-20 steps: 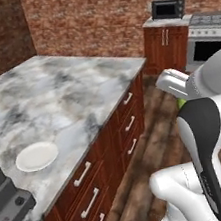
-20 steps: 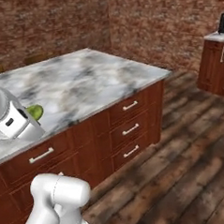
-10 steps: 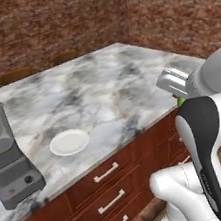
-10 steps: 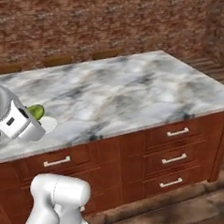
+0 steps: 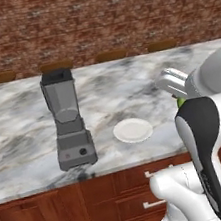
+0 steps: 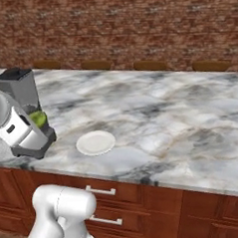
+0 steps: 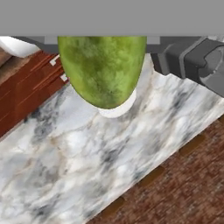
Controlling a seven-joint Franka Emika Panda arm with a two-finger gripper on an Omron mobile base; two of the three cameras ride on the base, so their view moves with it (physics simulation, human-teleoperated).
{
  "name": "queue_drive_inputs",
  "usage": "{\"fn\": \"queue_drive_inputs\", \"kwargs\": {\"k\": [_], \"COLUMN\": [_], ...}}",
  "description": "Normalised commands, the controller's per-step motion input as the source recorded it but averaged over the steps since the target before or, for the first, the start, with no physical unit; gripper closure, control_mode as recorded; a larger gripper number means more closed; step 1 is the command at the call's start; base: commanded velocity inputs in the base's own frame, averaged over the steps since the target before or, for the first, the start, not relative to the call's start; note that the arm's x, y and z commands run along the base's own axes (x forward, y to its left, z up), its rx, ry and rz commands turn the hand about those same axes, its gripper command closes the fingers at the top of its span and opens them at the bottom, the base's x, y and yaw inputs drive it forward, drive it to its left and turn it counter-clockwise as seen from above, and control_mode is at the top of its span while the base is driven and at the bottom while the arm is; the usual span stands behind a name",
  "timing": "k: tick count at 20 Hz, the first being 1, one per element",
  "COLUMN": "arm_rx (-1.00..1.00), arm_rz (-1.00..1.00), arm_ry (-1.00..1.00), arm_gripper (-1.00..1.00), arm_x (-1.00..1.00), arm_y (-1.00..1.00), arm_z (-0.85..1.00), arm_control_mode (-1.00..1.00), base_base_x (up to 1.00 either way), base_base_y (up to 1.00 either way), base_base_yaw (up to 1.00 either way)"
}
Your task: Pick the kiwi and mango from the fridge and place them on the plate next to the blender to make a fruit smoothie.
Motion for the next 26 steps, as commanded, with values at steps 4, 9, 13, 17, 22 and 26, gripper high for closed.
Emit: {"fn": "queue_drive_inputs", "kwargs": {"k": [4, 9, 13, 17, 22, 26], "arm_rx": [0.01, 0.09, 0.01, -0.01, -0.07, -0.09], "arm_rz": [0.05, 0.1, 0.0, 0.0, 0.0, 0.0], "arm_ry": [0.04, 0.33, 0.27, 0.09, 0.0, 0.0], "arm_gripper": [1.0, 1.0, 1.0, 1.0, 1.0, 1.0], "arm_x": [0.06, 0.29, 0.89, 0.83, 0.78, 0.84], "arm_y": [-0.04, -0.13, -0.24, -0.23, -0.19, -0.02], "arm_z": [-0.03, -0.54, -0.84, -0.64, -0.79, -0.84], "arm_control_mode": [-1.0, -1.0, -1.0, -1.0, -1.0, -1.0], "base_base_x": [0.22, 0.0, 0.0, 0.0, 0.0, 0.0], "base_base_y": [-0.06, 0.0, 0.0, 0.0, 0.0, 0.0], "base_base_yaw": [0.26, 0.0, 0.0, 0.0, 0.0, 0.0]}}
